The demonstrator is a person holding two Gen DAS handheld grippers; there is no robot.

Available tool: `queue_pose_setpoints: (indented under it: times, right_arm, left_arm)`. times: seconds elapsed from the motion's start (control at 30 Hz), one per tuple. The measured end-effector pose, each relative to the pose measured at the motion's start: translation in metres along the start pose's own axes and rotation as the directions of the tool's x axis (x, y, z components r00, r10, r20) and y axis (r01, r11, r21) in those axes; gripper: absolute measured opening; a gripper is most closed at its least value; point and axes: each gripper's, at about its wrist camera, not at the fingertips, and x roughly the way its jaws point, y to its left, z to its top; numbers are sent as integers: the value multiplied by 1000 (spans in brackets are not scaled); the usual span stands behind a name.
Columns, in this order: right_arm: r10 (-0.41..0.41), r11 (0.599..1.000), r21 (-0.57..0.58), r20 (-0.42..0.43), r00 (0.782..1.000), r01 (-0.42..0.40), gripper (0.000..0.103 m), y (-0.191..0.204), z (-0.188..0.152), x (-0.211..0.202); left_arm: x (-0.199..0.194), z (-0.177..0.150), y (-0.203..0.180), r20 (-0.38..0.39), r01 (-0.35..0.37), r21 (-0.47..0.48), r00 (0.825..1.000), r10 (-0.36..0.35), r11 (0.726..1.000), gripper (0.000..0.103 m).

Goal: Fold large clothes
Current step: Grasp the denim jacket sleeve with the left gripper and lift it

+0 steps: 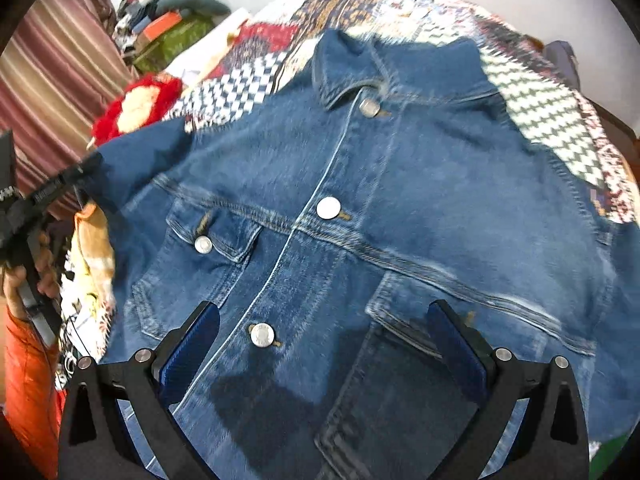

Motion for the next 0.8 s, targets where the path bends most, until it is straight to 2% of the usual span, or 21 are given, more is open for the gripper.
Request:
queue_pose_setpoints:
  times: [0.07, 0.13, 0.23, 0.3, 0.43, 0.5, 0.57, 0.67, 0.8]
  right_arm:
    - [-1, 1000, 16, 25, 1000, 1, 103, -5, -2, -15]
    - [-4, 1000, 26, 46, 999, 2, 103, -7, -5, -28]
    - [-11, 999, 31, 71, 997, 9, 103, -8, -7, -44]
    - [-11, 999, 31, 81, 997, 8, 103, -10, -10, -52]
    - [-31, 999, 20, 97, 995, 29, 103, -10, -16, -64]
    - [-38, 999, 19, 99, 994, 36, 103, -12, -17, -64]
    - [-37, 999, 22, 102, 994, 35, 103, -11, -17, -64]
    - [-21, 999, 28, 103, 994, 18, 103, -8, -14, -62]
    - [-20, 1000, 7, 108, 994, 20, 103, 1, -12, -61]
  left_arm:
    - [10, -11, -20, -42, 27, 66, 999, -24, 997, 15]
    - [31, -25, -31, -118, 60, 76, 992, -51, 995, 15]
    - [66, -40, -26, -235, 107, 1, 966, -104, 994, 15]
    - [80, -45, -19, -270, 130, -65, 952, -143, 989, 15]
    - [70, -37, 1, -227, 136, -154, 959, -169, 979, 15]
    - [60, -30, 13, -211, 132, -167, 963, -166, 977, 26]
    - [52, -27, 27, -189, 115, -193, 970, -152, 974, 65]
    - [46, -20, 61, -138, 101, -286, 980, -145, 953, 69]
    - [54, -17, 112, -117, 121, -458, 974, -195, 880, 67]
